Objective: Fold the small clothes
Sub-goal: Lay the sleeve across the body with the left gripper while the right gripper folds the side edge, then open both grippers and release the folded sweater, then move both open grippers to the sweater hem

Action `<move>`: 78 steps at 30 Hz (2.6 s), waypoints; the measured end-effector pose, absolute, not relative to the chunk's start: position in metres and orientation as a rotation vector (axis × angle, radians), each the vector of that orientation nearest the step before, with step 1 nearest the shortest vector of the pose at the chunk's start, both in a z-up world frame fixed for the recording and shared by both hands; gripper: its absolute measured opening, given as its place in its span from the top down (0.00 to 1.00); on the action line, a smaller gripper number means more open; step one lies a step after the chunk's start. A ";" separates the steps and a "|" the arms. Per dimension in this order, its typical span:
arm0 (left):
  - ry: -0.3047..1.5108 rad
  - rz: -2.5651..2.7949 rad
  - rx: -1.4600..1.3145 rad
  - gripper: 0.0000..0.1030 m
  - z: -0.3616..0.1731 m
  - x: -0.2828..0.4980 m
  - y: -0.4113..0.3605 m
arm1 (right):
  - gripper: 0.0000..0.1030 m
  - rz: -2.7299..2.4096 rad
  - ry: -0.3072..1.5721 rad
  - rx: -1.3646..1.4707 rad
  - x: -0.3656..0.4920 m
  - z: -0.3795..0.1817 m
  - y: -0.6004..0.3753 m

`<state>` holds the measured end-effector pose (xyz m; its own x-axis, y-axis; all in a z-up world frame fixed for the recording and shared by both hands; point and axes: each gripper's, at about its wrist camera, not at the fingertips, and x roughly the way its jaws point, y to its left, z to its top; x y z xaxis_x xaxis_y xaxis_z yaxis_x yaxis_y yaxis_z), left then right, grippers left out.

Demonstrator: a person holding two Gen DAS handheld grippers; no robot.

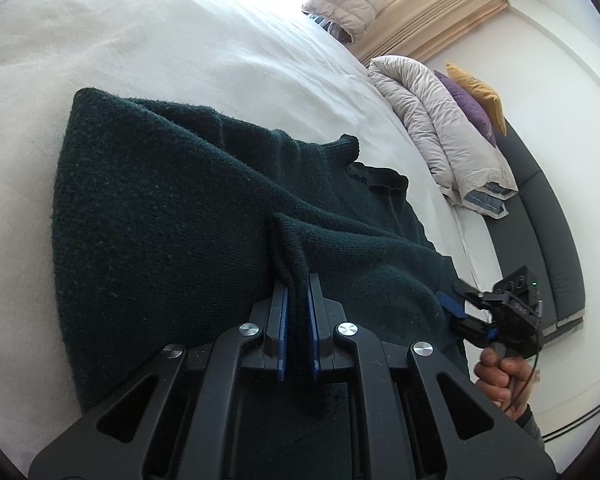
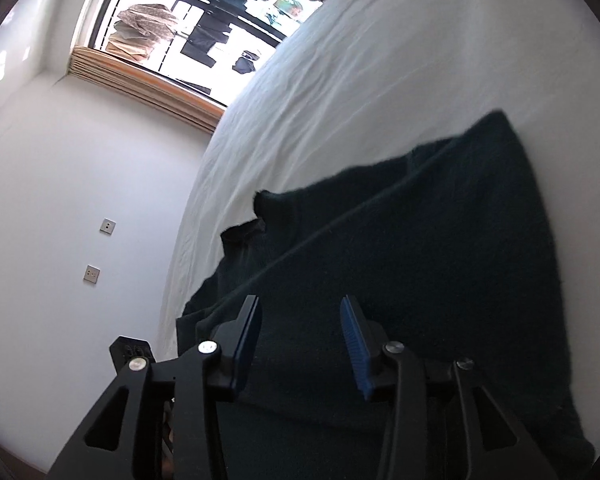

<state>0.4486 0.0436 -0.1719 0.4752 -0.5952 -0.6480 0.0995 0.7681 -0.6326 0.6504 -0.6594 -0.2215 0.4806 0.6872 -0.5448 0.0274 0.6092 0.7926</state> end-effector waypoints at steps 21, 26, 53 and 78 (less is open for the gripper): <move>0.935 -0.267 -0.331 0.90 -0.129 0.377 0.045 | 0.43 0.625 0.972 0.742 0.618 -0.192 -0.567; 0.929 -0.263 -0.321 0.90 -0.131 0.341 0.055 | 0.46 0.605 0.943 0.731 0.587 -0.214 -0.555; 0.962 -0.318 -0.239 0.90 -0.145 0.152 0.046 | 0.50 0.550 0.918 0.645 0.419 -0.210 -0.597; 0.452 -0.261 0.511 0.06 -0.085 -0.049 -0.034 | 0.00 0.089 0.387 -0.021 0.233 -0.089 -0.614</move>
<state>-0.0489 -0.0344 -0.0853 0.8696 -0.1278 -0.4770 0.3490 0.8424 0.4105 0.2330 -0.6135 -0.0889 0.9221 0.0830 -0.3780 -0.0912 0.9958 -0.0038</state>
